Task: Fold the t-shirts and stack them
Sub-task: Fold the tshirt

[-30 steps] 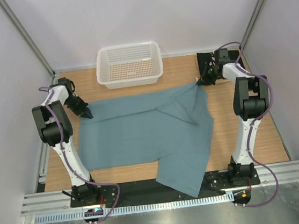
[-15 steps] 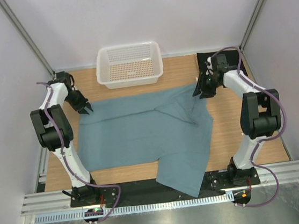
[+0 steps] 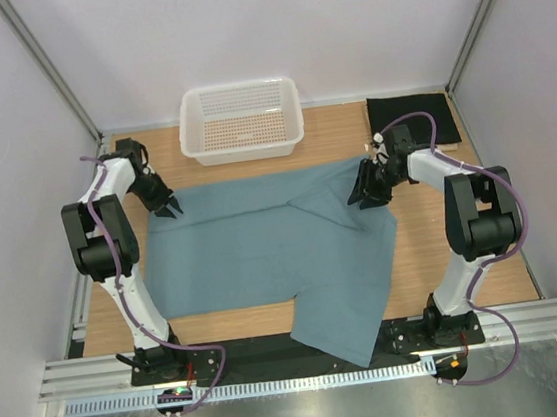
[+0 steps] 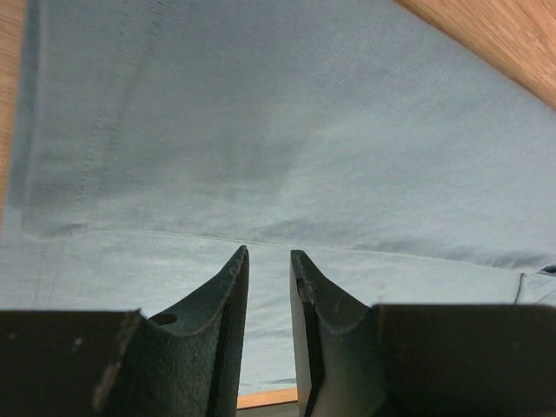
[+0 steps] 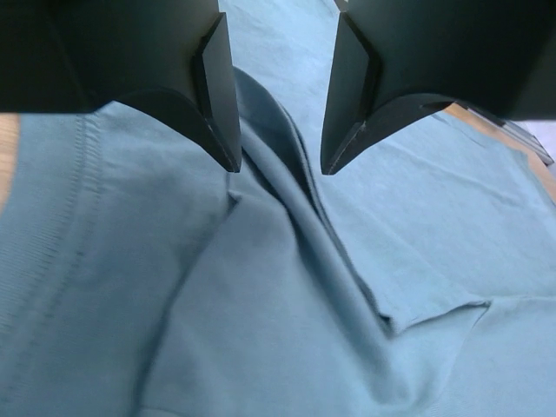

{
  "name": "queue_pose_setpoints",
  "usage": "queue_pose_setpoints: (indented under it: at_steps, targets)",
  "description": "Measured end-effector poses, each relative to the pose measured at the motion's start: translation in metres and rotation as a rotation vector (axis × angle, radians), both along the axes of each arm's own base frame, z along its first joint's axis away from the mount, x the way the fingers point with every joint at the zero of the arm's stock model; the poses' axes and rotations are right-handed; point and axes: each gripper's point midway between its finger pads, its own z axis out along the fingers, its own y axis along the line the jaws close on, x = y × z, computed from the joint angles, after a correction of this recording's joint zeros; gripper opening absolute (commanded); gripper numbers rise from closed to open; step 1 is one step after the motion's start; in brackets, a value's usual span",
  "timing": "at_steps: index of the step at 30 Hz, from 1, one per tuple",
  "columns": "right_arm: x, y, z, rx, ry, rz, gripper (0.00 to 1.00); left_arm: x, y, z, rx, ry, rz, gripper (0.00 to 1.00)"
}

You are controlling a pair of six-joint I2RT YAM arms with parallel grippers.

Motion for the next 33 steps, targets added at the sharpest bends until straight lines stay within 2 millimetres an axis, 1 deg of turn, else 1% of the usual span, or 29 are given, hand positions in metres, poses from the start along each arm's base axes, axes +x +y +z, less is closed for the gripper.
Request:
queue_pose_setpoints:
  at_steps: [3,9,13,16,20,21,25,29,33]
  targets:
    - [0.002,0.012,0.003,0.014,-0.024,0.045,0.50,0.001,0.003,0.000,-0.007,-0.003,0.010,0.26]
    - [0.027,0.035,0.007,0.035,-0.094,0.115,0.50,-0.001,-0.002,-0.002,-0.035,-0.003,0.007,0.26]
    - [0.052,0.047,-0.001,0.037,-0.121,0.154,0.50,-0.001,-0.004,-0.002,-0.043,-0.003,0.004,0.26]
    - [0.062,0.051,-0.009,0.033,-0.128,0.172,0.50,-0.002,-0.004,-0.001,-0.045,-0.003,0.003,0.26]
    - [0.069,0.051,-0.015,0.023,-0.127,0.195,0.49,-0.002,-0.004,-0.001,-0.045,-0.003,0.000,0.26]
    - [0.071,0.052,-0.015,0.024,-0.129,0.200,0.46,-0.002,-0.004,-0.001,-0.045,-0.003,0.000,0.26]
    - [0.075,0.055,-0.013,0.023,-0.143,0.215,0.39,-0.002,-0.004,-0.002,-0.043,-0.003,0.001,0.27]
    - [0.072,0.063,-0.013,0.030,-0.141,0.235,0.37,-0.002,0.000,-0.002,-0.043,-0.003,0.010,0.27]
    - [0.064,0.070,-0.015,0.049,-0.128,0.254,0.34,-0.001,0.008,-0.002,-0.044,-0.003,0.032,0.27]
